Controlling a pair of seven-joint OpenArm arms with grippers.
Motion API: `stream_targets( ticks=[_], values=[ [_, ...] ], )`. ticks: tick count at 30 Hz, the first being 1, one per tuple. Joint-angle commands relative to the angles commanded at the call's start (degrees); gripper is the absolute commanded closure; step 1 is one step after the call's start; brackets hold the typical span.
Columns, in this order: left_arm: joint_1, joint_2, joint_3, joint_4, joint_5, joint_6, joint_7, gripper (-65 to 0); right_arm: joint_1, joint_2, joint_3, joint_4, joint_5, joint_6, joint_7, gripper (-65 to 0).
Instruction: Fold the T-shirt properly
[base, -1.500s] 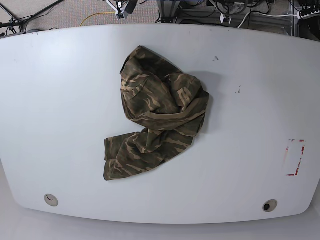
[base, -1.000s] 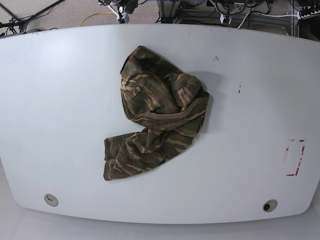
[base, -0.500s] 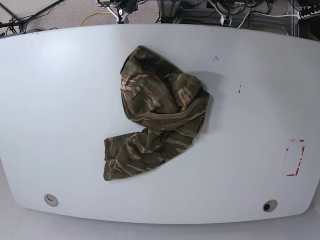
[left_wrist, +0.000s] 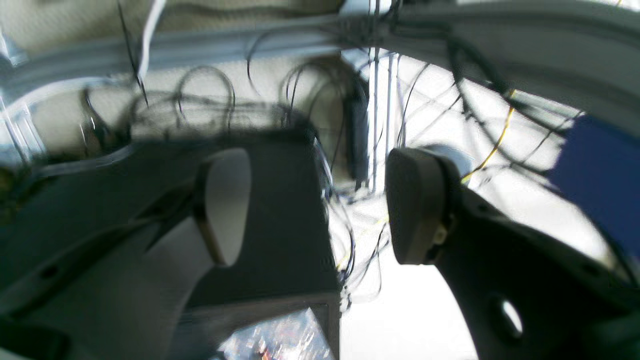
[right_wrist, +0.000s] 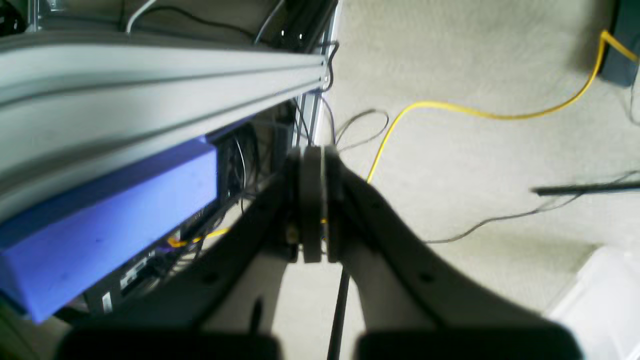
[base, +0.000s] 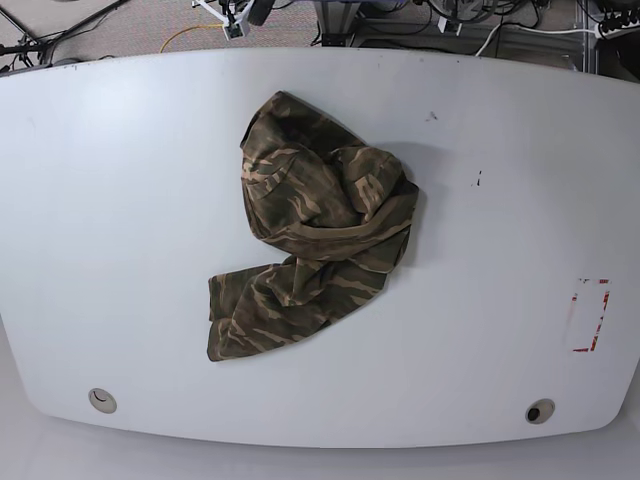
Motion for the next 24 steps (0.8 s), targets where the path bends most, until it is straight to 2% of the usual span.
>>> stream_targets(
  ticks=[2,8,17,21,24],
  values=[
    [2.9,-0.1,-0.3,3.7,0.0,0.0,0.0,-39.3,-1.9,0.0,-1.1,2.1,0.0,0.0,0.0,-0.2],
    [11.5,-0.1,-6.6,14.8,0.1,-0.3,0.0,-39.3,-9.8,-0.1,-5.0,11.1,0.1,-0.35,0.0,-0.2],
    [23.4,-0.1,-11.5,31.6,0.2,-0.3,0.1,-39.3,-19.3,-2.1,-5.5,24.6,0.2,-0.35,0.0,-0.2],
    [29.5,-0.1,-11.8,41.1,0.2,-0.3,0.1,-39.3,-23.5,-1.9,-5.3,31.6,4.7,-0.09,-1.8,-0.2],
    [33.9,-0.1,-12.9,47.8,0.2,-0.3,0.1,-39.3,-25.8,0.4,-5.4,37.0,10.1,-0.09,-5.8,-0.2]
  ],
)
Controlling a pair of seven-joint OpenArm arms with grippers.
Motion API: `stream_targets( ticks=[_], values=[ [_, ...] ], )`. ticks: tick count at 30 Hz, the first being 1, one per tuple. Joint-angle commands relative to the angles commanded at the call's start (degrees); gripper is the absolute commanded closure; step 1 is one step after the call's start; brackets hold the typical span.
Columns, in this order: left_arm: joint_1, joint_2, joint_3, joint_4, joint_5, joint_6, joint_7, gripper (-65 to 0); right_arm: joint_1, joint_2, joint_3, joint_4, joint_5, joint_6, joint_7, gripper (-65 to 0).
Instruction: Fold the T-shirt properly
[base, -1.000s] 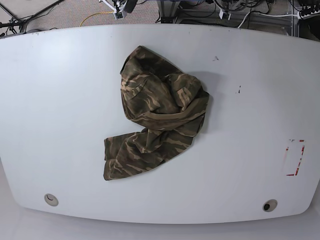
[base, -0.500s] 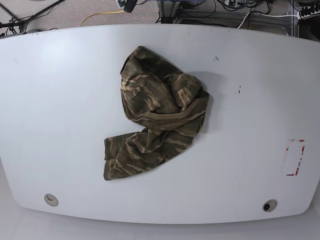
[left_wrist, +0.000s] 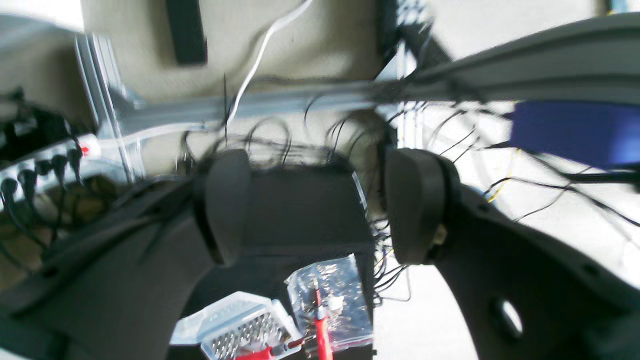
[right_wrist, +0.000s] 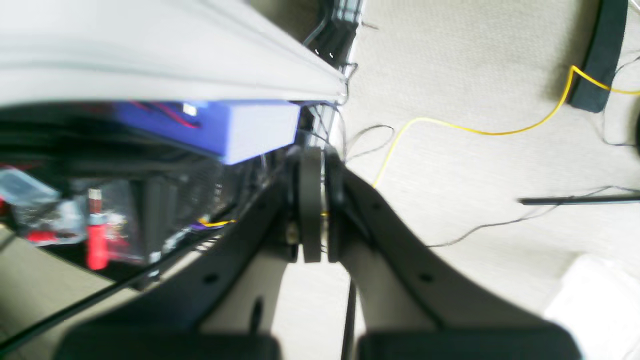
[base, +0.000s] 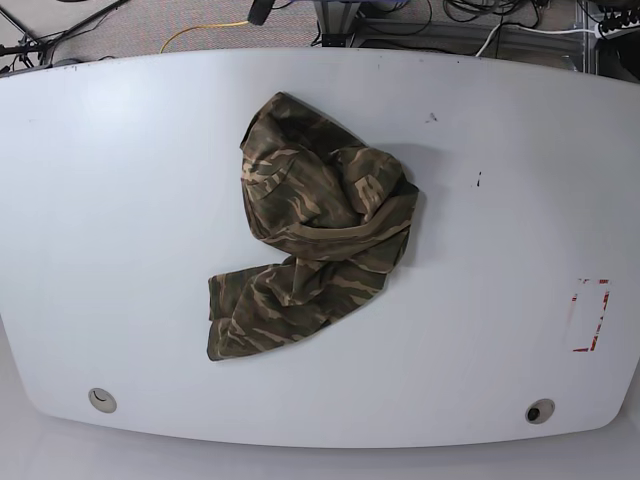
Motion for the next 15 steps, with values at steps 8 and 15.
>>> stream_targets(
  ticks=[8,15],
  values=[
    [4.6,0.4,-4.9,15.4,0.0,0.0,0.0,-39.3,-3.6,4.0,0.2,12.9,11.5,-0.26,-6.5,-0.2],
    [3.3,-1.6,-6.1,20.2,-0.2,0.1,0.0,-39.3,-0.1,2.9,5.5,15.6,12.6,-0.09,-6.6,-0.2]
  ],
)
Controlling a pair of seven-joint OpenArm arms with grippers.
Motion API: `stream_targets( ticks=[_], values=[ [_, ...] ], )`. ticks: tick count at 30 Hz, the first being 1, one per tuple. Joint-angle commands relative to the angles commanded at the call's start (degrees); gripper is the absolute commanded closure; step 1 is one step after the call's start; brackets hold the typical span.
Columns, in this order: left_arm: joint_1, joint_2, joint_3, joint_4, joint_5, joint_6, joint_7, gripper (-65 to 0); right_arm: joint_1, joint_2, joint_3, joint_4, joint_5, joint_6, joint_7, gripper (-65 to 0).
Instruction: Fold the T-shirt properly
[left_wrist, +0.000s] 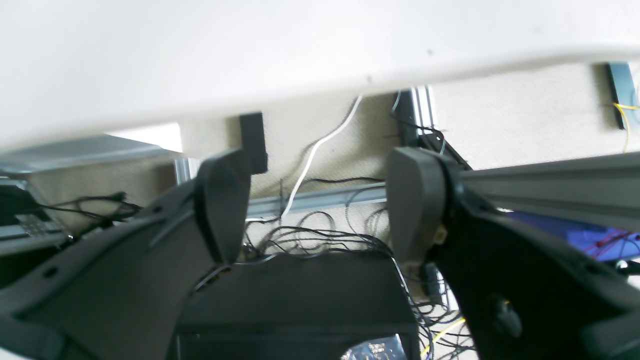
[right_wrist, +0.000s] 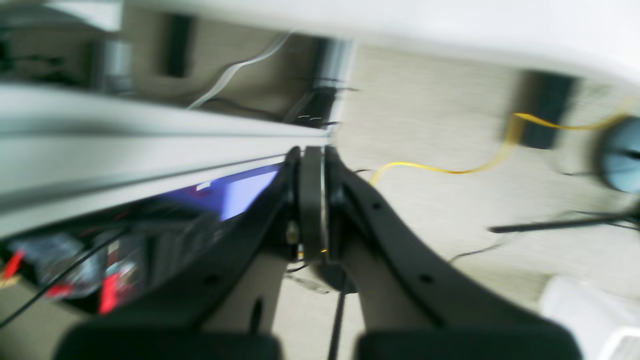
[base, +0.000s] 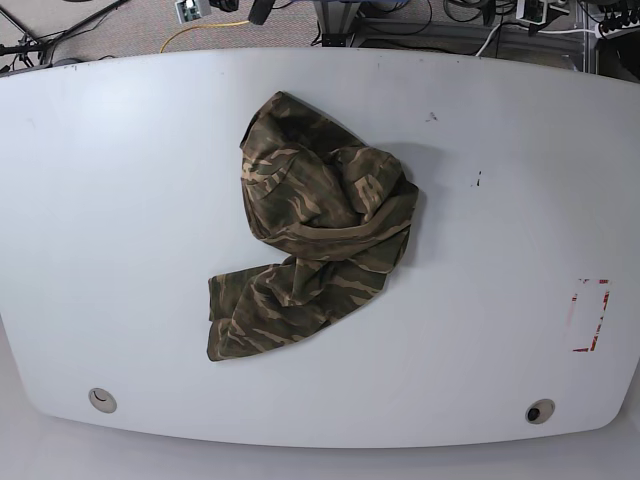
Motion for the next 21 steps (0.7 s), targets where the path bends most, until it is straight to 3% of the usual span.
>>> stream_targets(
  ticks=[4,8,10,13,17,19,21],
  values=[
    [-3.9,-2.7,0.4,0.0,-0.1,0.1,0.0,-39.4,4.9,-0.5,1.6,0.1,0.0,0.09,0.0,-0.2],
    [-8.6,-2.6,0.2,-0.1,0.0,-0.1,0.4,-39.7,9.6,-1.1,2.3,0.1,0.0,0.18,0.0,-0.5],
    [-10.5,-2.8,0.2,0.1,0.0,-0.1,2.8,-40.0,12.8,-1.3,2.3,0.1,0.0,0.18,-0.1,-0.6],
    [-13.8,-2.5,0.2,0.2,0.0,-0.1,6.6,-46.8,15.8,-1.3,2.3,0.1,0.0,0.18,-0.3,-0.8],
    [-16.7,-2.5,0.3,0.2,0.0,-0.2,9.6,-56.0,21.5,-1.3,2.1,0.1,0.0,0.18,-5.0,-1.1],
    [-17.1,-2.5,0.4,0.2,0.0,-0.2,9.7,-56.1,24.3,-1.2,2.1,0.1,0.0,0.18,-7.6,-4.8],
    [-18.4,-2.5,0.4,0.2,0.0,-0.2,9.7,-56.2,27.8,-1.1,2.1,0.1,0.0,0.18,-10.0,-14.1]
  ],
)
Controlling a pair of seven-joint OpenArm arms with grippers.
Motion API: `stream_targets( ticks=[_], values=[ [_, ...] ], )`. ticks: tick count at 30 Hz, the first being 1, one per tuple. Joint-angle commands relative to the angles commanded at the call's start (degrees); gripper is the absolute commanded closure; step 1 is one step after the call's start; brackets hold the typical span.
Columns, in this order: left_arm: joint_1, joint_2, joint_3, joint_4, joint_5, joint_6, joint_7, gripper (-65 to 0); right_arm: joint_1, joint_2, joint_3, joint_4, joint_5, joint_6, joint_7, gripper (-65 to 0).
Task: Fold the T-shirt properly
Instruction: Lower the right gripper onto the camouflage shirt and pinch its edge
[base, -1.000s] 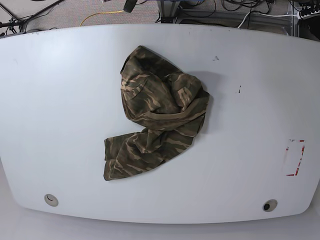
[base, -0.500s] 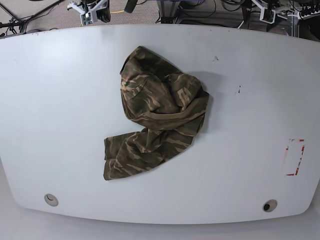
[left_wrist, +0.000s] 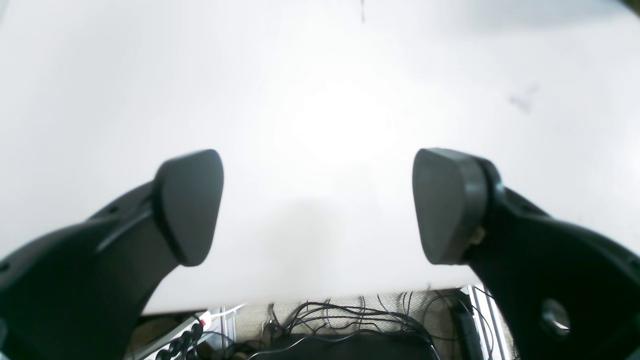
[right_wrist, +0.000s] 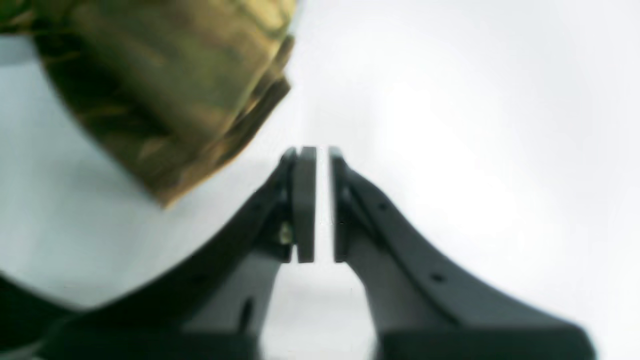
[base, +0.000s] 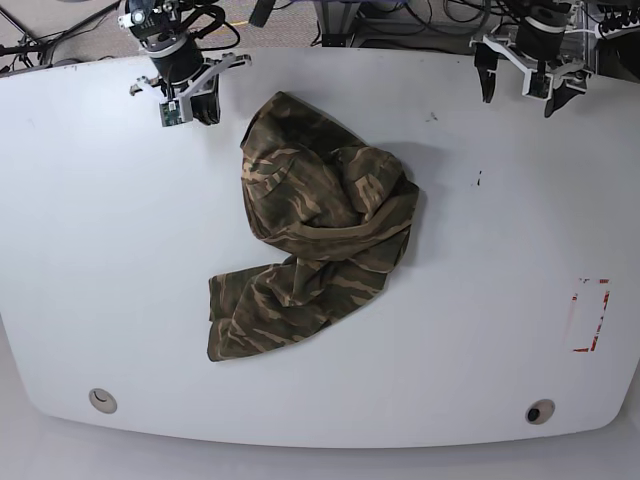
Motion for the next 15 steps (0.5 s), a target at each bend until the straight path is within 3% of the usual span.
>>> stream_targets(
  ticks=[4,8,13,15],
  values=[
    [-0.9,0.1,0.0,-0.1,0.0,0.0,0.0,-56.2,4.8,0.1,-0.1,-0.1,-0.1,0.0,-2.2,-27.7],
    [-1.1,0.6,0.0,-0.1,0.0,0.0,0.0,-56.1,11.3,0.4,-0.1,-0.3,-0.3,0.26,-5.9,-30.6],
    [-1.1,2.7,-0.4,0.0,0.1,0.0,0.0,-56.1,18.2,4.7,-3.6,-1.8,-0.4,6.24,-11.8,-30.6],
    [-1.1,2.9,-0.4,-0.1,0.2,0.1,0.0,-56.1,20.0,7.1,-6.1,-2.7,-0.4,6.86,-11.8,-30.6]
  ],
)
